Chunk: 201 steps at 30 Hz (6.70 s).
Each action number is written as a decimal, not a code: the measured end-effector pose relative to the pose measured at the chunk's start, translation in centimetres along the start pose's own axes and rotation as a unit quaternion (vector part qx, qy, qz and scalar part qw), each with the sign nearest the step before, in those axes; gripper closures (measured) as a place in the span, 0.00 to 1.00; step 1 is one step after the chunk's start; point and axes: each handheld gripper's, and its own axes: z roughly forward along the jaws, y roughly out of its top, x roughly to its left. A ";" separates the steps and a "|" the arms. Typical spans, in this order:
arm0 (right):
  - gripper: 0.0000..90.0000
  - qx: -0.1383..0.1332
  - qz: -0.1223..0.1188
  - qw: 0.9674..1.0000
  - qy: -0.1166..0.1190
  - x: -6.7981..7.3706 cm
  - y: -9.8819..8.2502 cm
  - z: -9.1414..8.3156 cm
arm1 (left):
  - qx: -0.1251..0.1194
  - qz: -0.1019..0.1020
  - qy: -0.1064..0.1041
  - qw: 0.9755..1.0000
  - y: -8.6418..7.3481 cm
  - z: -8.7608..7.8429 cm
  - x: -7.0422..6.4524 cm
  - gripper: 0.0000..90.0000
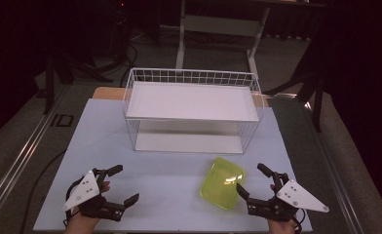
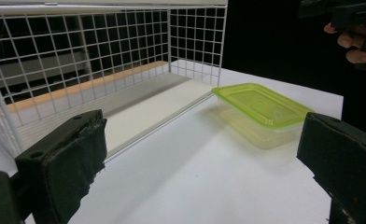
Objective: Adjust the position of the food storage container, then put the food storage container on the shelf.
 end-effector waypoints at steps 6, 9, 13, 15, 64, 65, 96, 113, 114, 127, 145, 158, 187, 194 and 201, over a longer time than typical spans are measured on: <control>0.14 0.015 -0.003 1.000 0.016 0.2 0.3 0.4 | -0.001 0.009 -0.005 1.000 0.3 0.1 -0.4 0.03; 0.14 0.033 -0.005 0.999 0.020 0.2 0.4 0.7 | -0.001 0.009 -0.007 1.000 0.3 0.1 -0.5 0.03; 0.15 0.057 0.012 0.997 0.059 -0.1 0.7 1.2 | 0.000 0.012 -0.011 1.000 0.3 0.1 -0.5 0.03; 0.17 0.080 0.011 0.995 0.061 -0.3 0.5 1.4 | 0.001 0.012 -0.012 1.000 0.3 0.2 -0.6 0.03; 1.00 0.327 -0.054 0.925 0.187 0.7 -7.0 7.8 | 0.013 0.030 -0.026 0.999 0.4 1.1 -1.4 0.03; 1.00 0.328 -0.053 0.924 0.189 0.9 -7.0 8.1 | 0.013 0.028 -0.027 0.999 0.3 1.1 -1.3 0.03; 1.00 0.318 -0.018 0.939 0.132 -2.6 -6.4 6.3 | 0.019 0.028 -0.035 0.999 0.2 1.4 -1.5 0.03; 1.00 0.337 -0.009 0.938 0.077 -6.6 -7.5 9.5 | 0.023 0.026 -0.038 0.999 0.1 1.4 -1.4 0.03; 1.00 0.338 -0.007 0.938 0.079 -6.5 -7.5 9.8 | 0.022 0.024 -0.038 0.999 0.1 1.4 -1.4 0.03; 1.00 0.339 -0.019 0.935 0.103 -4.6 -6.9 12.1 | 0.022 0.023 -0.039 0.999 0.1 1.4 -1.4 0.03; 1.00 0.330 -0.041 0.934 0.134 -1.8 -6.1 16.1 | 0.027 0.022 -0.041 0.999 -0.1 1.4 -1.4 0.03; 0.95 0.315 -0.048 0.940 0.120 -2.1 -5.5 15.5 | 0.022 0.003 -0.049 0.999 -0.2 1.4 -1.2 0.03; 0.20 0.191 0.039 0.976 0.093 -1.6 1.0 10.2 | 0.119 -0.082 -0.071 0.987 5.6 6.9 1.9 0.03; 0.13 0.233 0.108 0.965 0.061 -1.4 0.5 11.8 | 0.151 -0.139 -0.048 0.978 4.8 8.9 3.0 0.05; 0.18 0.284 0.196 0.936 0.074 -0.9 -1.1 14.2 | 0.224 -0.225 -0.008 0.948 2.4 11.2 4.1 0.08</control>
